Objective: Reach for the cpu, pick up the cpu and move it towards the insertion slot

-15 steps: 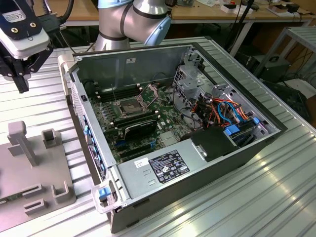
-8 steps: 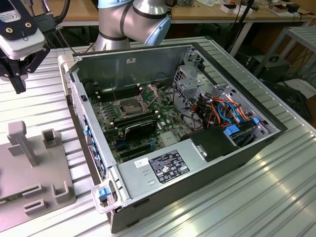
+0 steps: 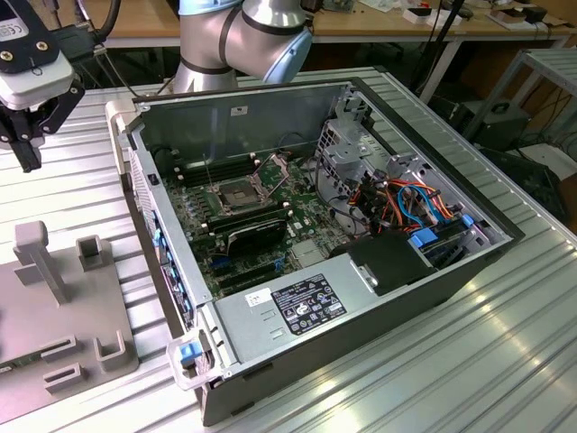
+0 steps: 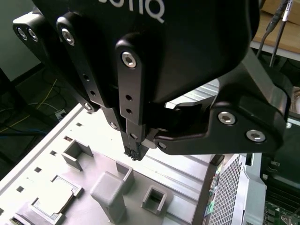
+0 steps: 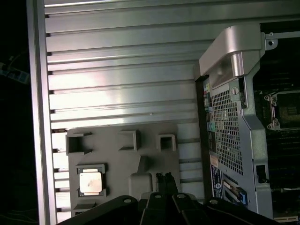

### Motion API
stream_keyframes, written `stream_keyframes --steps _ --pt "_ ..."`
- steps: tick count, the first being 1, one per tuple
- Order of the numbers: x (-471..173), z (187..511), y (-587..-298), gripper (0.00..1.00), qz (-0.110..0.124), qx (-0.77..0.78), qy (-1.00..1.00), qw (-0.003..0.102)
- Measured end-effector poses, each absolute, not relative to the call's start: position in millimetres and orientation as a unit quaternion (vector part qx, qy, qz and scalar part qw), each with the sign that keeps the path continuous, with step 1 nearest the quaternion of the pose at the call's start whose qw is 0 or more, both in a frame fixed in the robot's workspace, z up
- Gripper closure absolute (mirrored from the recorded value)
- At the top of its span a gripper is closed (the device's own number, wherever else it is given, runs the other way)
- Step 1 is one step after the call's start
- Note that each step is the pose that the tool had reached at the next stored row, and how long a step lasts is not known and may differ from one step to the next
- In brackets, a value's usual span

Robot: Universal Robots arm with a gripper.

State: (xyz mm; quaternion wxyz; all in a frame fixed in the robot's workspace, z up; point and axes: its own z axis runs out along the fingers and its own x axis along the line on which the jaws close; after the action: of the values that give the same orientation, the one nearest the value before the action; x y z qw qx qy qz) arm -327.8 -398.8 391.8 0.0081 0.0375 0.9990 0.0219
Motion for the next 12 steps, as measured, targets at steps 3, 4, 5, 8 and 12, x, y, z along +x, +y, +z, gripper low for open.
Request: stream_keyframes --steps 3,4,5,8,12 --pt "-329.6 391.7 -398.8 0.89 0.022 0.038 0.999 0.008" --pt "-330.4 391.8 -398.9 0.89 0.022 0.037 0.999 0.008" --pt "-330.9 391.7 -398.9 0.89 0.022 0.037 0.999 0.008" --pt "-332.6 391.8 -398.8 0.89 0.022 0.038 0.999 0.008" --pt "-335.4 391.8 -398.9 0.89 0.022 0.037 0.999 0.008"
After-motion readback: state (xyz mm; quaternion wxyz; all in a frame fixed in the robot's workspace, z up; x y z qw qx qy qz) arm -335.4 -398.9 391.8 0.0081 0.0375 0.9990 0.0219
